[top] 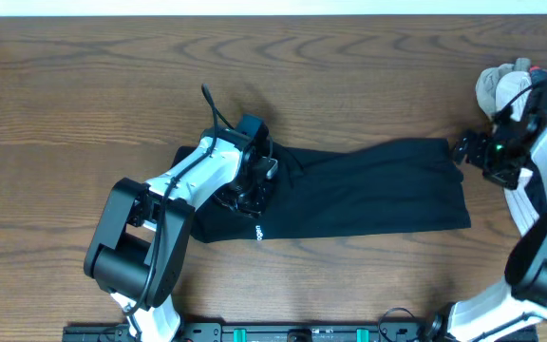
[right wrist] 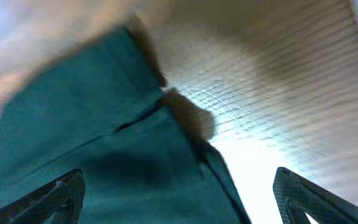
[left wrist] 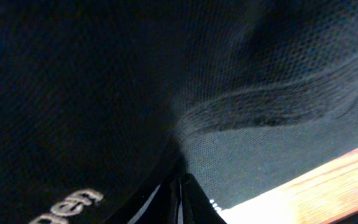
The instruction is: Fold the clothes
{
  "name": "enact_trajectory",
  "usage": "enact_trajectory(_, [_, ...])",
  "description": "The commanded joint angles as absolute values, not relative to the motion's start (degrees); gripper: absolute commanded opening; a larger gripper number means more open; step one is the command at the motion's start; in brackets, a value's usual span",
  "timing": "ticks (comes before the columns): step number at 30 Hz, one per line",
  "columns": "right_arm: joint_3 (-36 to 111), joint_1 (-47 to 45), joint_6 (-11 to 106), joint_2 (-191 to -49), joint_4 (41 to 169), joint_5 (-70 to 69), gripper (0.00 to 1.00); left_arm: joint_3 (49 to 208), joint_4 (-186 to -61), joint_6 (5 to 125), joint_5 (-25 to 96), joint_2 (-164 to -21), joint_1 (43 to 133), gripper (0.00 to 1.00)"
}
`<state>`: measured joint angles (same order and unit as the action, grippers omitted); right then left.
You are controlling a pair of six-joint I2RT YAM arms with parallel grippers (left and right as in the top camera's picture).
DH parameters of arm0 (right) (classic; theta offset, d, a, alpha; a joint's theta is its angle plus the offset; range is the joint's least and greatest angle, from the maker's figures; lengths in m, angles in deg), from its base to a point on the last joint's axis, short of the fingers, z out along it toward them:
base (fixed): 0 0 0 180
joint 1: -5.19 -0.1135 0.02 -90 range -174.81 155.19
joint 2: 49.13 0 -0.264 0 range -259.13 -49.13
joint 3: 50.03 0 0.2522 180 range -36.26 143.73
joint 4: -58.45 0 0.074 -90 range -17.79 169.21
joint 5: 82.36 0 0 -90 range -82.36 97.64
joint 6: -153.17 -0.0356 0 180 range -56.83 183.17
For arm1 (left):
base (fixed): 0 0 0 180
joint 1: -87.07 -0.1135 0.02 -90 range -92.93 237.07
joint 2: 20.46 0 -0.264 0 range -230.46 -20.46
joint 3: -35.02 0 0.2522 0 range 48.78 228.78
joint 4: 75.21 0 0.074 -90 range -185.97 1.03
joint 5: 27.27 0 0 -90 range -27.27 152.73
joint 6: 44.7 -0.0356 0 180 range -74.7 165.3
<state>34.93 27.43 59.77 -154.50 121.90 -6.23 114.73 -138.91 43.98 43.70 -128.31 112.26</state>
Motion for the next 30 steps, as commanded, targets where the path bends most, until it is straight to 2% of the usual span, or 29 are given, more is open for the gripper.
enact_trajectory(1, [35.2,28.5,63.5,-159.6,122.2,-8.0,0.95,114.7,-139.7,44.4,44.8,-128.3,112.1,0.06])
enact_trajectory(6, [35.2,28.5,68.0,-165.5,122.7,-18.2,0.89,114.9,-139.7,45.4,44.8,-128.2,112.1,0.06])
enact_trajectory(13, [35.2,28.4,68.5,-165.8,125.6,-18.9,0.66,119.0,-142.9,45.4,44.8,-125.3,112.1,0.06])
enact_trajectory(18, [35.2,28.4,68.4,-165.7,127.5,-18.8,0.62,122.6,-144.2,45.4,44.8,-118.0,112.1,0.06])
enact_trajectory(21, [35.2,28.4,68.5,-165.7,127.4,-19.7,0.56,124.5,-144.2,45.4,44.8,-112.2,112.1,0.06])
enact_trajectory(23, [35.2,28.4,68.6,-165.7,127.1,-21.0,0.45,125.7,-144.2,45.4,44.8,-107.8,112.1,0.06])
enact_trajectory(27, [35.5,28.6,68.5,-165.6,127.1,-20.9,0.13,128.1,-144.2,45.4,44.9,-99.4,112.1,0.06])
enact_trajectory(29, [36.1,29.2,67.6,-164.8,127.3,-20.9,0.02,128.7,-144.2,45.4,46.4,-95.3,112.1,0.06])
enact_trajectory(30, [36.5,29.6,67.1,-164.0,127.4,-20.9,0.01,128.9,-144.2,45.4,47.3,-93.5,112.1,0.06])
